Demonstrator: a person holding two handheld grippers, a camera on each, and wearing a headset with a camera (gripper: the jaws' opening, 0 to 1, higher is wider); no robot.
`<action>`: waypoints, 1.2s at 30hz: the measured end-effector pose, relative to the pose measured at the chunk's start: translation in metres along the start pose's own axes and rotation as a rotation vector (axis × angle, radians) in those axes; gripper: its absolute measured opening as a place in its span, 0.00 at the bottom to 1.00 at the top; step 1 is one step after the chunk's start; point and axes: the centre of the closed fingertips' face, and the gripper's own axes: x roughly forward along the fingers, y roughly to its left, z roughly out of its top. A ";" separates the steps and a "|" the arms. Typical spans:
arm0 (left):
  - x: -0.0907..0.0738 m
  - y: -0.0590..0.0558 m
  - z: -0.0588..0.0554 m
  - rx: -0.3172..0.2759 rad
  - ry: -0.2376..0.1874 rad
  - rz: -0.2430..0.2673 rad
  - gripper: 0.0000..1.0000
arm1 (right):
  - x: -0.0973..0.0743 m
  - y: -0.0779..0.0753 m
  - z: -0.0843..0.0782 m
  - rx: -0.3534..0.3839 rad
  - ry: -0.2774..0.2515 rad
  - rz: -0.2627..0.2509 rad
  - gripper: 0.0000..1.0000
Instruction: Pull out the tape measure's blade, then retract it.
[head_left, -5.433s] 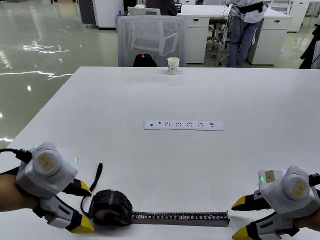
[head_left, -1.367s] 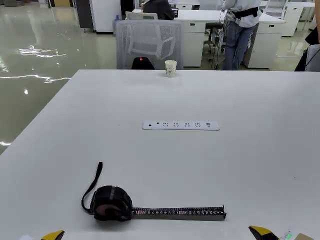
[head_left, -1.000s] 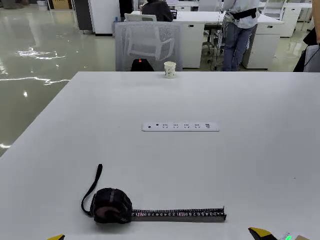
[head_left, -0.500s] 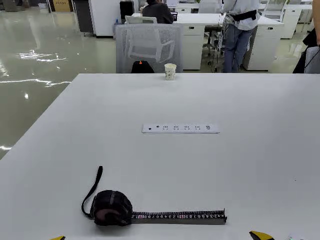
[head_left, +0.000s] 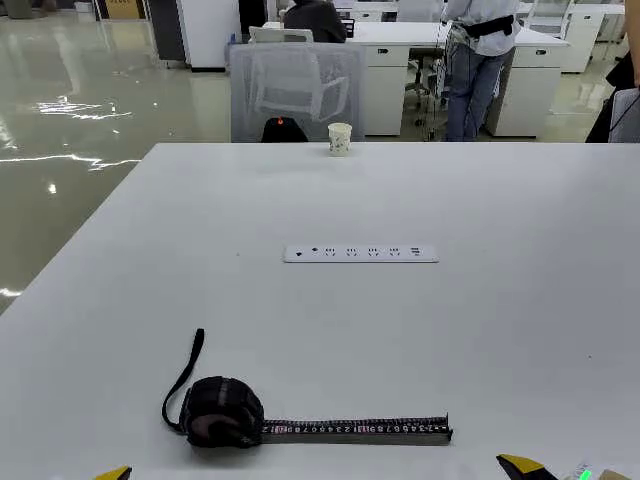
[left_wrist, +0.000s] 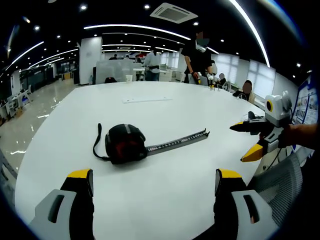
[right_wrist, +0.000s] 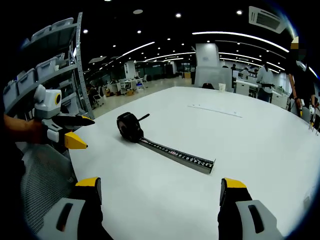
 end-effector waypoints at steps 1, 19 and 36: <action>0.001 0.000 0.000 0.000 0.001 0.002 0.99 | 0.001 -0.001 0.000 -0.004 0.001 0.003 0.98; 0.021 0.010 0.003 -0.030 -0.011 0.057 0.99 | 0.010 -0.022 0.001 -0.058 0.028 0.060 0.90; 0.046 0.030 0.011 -0.056 -0.020 0.097 0.99 | 0.027 -0.045 0.004 -0.162 0.074 0.118 0.77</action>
